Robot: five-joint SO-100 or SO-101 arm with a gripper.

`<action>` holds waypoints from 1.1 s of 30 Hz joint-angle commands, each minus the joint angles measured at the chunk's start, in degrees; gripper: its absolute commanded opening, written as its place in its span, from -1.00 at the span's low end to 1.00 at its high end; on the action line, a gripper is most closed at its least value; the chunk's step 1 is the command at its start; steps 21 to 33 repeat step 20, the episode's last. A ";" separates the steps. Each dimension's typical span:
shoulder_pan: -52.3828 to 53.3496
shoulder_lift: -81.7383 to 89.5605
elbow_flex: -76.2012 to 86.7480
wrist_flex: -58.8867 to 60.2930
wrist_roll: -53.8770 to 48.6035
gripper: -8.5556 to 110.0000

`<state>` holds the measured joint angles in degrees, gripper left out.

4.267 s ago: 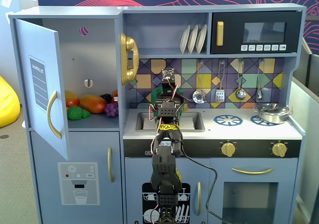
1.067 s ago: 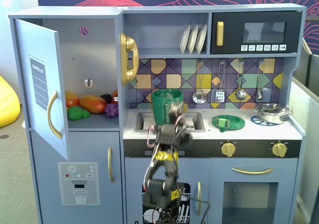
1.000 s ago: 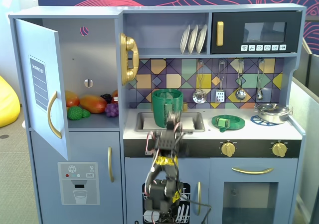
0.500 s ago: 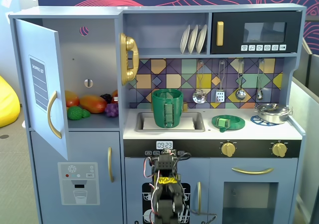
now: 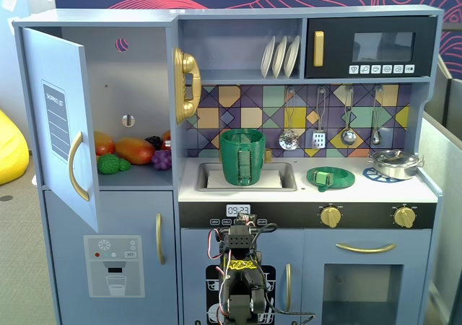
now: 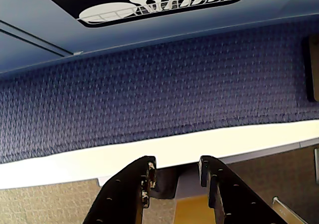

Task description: Take off the lid from the green recipient and place it on the counter

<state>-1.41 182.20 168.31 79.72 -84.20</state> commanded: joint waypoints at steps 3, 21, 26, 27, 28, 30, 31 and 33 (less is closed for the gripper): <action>0.26 -0.18 3.43 8.09 -2.90 -0.81; 0.97 -0.09 3.43 8.09 -2.46 -0.81; 0.97 -0.09 3.43 8.09 -2.46 -0.81; 0.97 -0.09 3.43 8.09 -2.46 -0.81; 0.97 -0.09 3.43 8.09 -2.46 -0.81; 0.97 -0.09 3.43 8.09 -2.46 -0.81; 0.97 -0.09 3.43 8.09 -2.46 -0.81; 0.97 -0.09 3.43 8.09 -2.46 -0.81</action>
